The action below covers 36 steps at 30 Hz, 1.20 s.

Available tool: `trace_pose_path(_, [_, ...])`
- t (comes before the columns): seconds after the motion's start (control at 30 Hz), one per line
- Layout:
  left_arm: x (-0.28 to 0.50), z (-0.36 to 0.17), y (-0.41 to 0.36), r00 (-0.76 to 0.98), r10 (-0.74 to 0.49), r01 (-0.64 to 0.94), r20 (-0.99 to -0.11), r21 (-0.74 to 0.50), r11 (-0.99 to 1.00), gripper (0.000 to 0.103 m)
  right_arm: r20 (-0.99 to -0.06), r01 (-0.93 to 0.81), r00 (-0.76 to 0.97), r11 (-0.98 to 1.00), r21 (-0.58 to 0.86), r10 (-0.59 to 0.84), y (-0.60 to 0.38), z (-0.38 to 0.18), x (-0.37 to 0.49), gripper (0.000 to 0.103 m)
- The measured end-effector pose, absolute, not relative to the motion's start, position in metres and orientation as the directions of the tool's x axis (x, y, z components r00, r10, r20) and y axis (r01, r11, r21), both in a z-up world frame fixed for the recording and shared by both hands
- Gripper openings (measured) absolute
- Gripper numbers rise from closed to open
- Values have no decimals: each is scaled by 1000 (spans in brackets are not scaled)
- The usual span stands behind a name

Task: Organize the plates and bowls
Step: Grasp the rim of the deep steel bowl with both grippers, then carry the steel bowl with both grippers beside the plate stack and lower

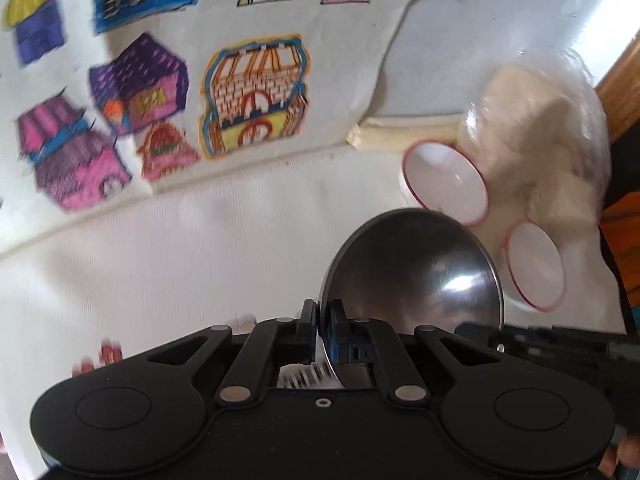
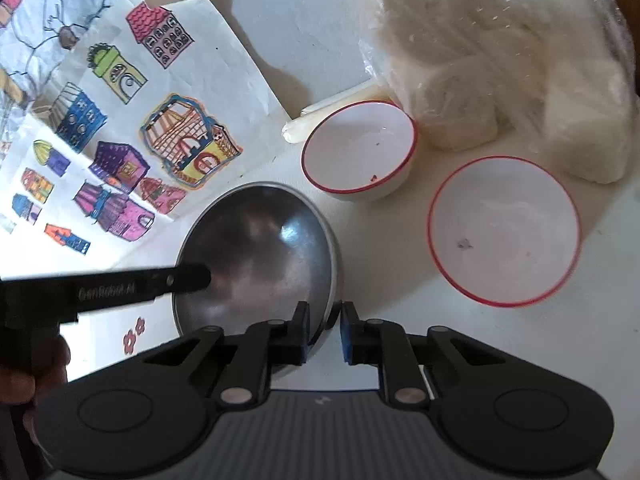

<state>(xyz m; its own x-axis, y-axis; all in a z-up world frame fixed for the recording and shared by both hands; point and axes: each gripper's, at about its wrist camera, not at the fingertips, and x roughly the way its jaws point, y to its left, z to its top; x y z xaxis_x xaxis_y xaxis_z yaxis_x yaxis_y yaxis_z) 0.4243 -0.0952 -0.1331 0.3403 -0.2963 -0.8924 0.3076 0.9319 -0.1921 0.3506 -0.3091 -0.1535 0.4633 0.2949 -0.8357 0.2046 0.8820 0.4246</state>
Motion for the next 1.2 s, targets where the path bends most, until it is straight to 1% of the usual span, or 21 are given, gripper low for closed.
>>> trace_pose_path(0.27, [344,-126,-90,266,-351,291,-898,-272,917,6,-857,147,413,906,396,308,-315,-122,293,15])
trace_pose_path(0.47, [290,-134,-81,199,-410,248,-890,-359,900,6,-884,194,368,906,377,289,-312,-105,231,15])
trace_pose_path(0.53, [274,-133,-79,197,-422,248,-885,-372,895,6,-892,219,359,903,368,277,-308,-100,214,14])
trace_pose_path(0.67, [248,-131,-73,185,-439,269,-879,-384,883,6,-910,213,336,922,323,242,-296,-89,187,14])
trace_pose_path(0.97, [233,-130,-68,165,-441,238,-882,-399,886,6,-934,135,279,954,268,222,-282,-80,171,14])
trace_pose_path(1.2, [232,-137,-86,138,-391,168,-910,-367,915,7,-941,45,223,961,272,256,-294,-85,184,14])
